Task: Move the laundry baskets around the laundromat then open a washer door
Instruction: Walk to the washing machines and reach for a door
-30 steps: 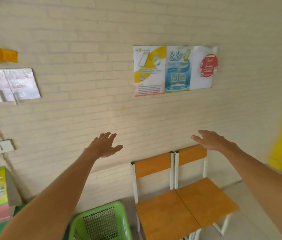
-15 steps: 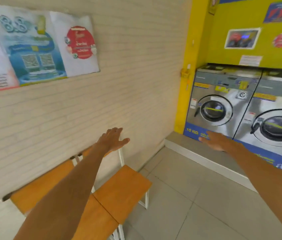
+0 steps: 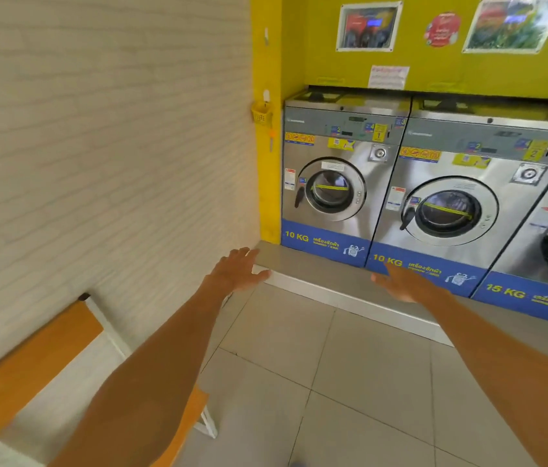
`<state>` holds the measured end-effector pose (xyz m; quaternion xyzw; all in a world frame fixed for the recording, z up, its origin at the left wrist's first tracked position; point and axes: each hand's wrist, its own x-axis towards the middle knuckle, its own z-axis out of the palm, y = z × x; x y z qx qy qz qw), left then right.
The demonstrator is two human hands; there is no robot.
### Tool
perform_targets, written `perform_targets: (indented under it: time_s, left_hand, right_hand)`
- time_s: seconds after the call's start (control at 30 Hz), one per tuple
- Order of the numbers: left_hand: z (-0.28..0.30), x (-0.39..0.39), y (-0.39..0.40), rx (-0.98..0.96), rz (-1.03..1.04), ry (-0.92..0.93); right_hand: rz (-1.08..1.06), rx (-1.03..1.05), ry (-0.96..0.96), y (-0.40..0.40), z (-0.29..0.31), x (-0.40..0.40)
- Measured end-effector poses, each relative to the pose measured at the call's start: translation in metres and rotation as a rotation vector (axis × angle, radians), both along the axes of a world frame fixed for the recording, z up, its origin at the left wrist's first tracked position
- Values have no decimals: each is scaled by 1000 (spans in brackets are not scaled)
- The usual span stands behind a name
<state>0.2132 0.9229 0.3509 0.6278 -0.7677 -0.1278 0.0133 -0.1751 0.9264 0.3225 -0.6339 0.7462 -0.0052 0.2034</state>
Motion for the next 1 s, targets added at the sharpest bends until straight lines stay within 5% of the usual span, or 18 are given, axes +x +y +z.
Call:
perform_targets:
  time_s: [0.53, 1.0]
  left_hand:
    - [-41, -265, -374, 55, -212, 23]
    - [-88, -444, -627, 122, -238, 42]
  right_hand:
    - [-263, 63, -89, -280, -37, -228]
    - [-216, 134, -91, -545, -95, -402]
